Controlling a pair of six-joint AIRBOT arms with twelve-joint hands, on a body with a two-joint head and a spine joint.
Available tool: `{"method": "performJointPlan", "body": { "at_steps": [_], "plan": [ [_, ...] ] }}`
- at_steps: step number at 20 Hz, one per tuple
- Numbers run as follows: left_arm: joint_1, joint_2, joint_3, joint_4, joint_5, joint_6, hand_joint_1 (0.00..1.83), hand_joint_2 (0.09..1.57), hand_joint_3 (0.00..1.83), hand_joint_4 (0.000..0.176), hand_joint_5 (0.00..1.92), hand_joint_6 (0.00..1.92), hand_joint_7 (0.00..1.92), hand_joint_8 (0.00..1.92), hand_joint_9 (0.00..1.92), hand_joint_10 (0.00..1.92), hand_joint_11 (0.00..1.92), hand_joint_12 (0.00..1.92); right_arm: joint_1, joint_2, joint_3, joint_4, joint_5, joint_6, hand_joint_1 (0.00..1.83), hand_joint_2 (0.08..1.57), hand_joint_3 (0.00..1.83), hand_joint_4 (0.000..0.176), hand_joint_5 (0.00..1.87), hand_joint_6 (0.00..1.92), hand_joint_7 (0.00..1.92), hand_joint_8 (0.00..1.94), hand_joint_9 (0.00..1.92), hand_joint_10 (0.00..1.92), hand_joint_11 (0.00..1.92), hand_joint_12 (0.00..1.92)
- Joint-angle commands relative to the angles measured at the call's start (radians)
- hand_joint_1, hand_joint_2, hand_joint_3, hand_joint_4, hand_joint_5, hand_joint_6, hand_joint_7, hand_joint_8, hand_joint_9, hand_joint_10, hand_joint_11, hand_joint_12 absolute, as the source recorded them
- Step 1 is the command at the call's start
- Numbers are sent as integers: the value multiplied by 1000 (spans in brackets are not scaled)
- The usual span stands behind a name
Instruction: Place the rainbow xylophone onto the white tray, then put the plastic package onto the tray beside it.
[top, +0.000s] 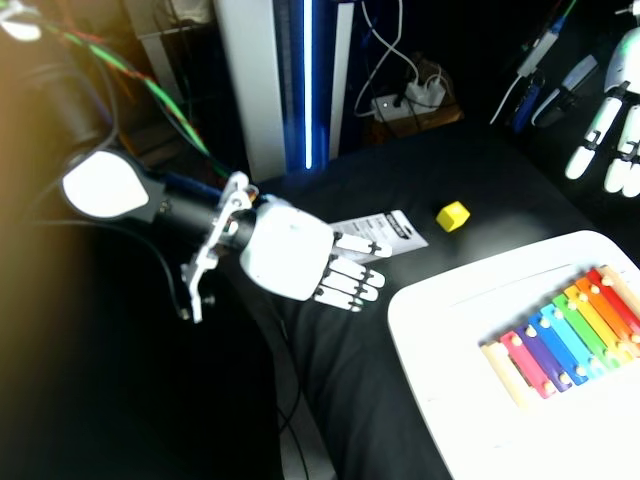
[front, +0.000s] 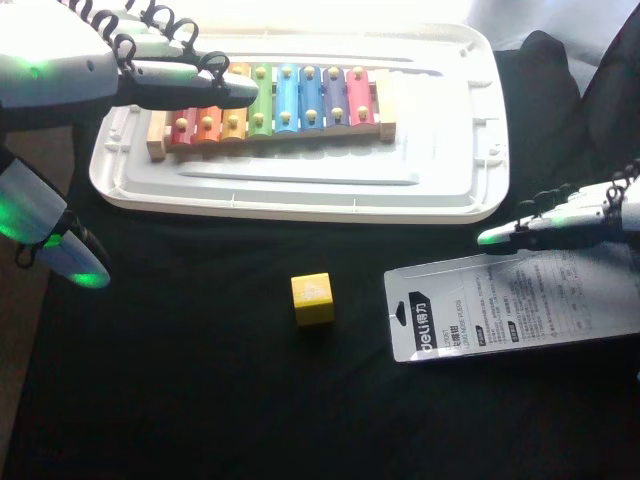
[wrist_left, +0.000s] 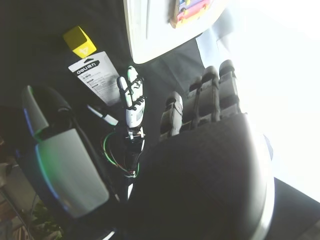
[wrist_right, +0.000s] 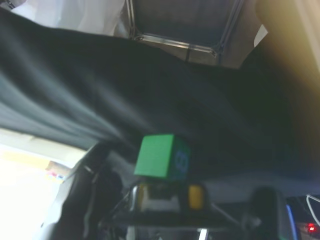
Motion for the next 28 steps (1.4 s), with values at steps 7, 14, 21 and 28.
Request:
{"method": "performJointPlan", "body": {
  "at_steps": [7, 14, 21, 28],
  "plan": [
    [1, -1, 3, -47, 22, -2, 770, 697, 3, 173, 0, 0, 46, 10, 102, 15, 67, 35, 12, -9, 13, 35, 37, 6, 1340, 1115, 1, 0, 925, 1028, 959, 670, 913, 961, 625, 715],
    [14, -2, 4, -57, 22, -1, 755, 693, 2, 149, 0, 0, 30, 1, 107, 7, 72, 34, 45, -9, 18, 36, 38, 3, 1247, 1153, 0, 0, 886, 1033, 929, 1169, 1089, 1338, 1020, 1664],
    [22, -1, 9, -72, 24, 0, 741, 683, 0, 132, 0, 0, 48, 5, 131, 10, 91, 40, 103, -3, 18, 41, 38, -3, 1290, 1070, 0, 0, 1053, 606, 1147, 941, 1164, 996, 1068, 1430],
    [30, -1, 17, -131, 30, 42, 756, 676, 0, 176, 0, 0, 39, 1, 119, 3, 102, 42, 211, 17, 18, 104, 42, -89, 1287, 1081, 2, 0, 1095, 462, 1085, 1075, 1219, 962, 1097, 1402]
  ]
}}
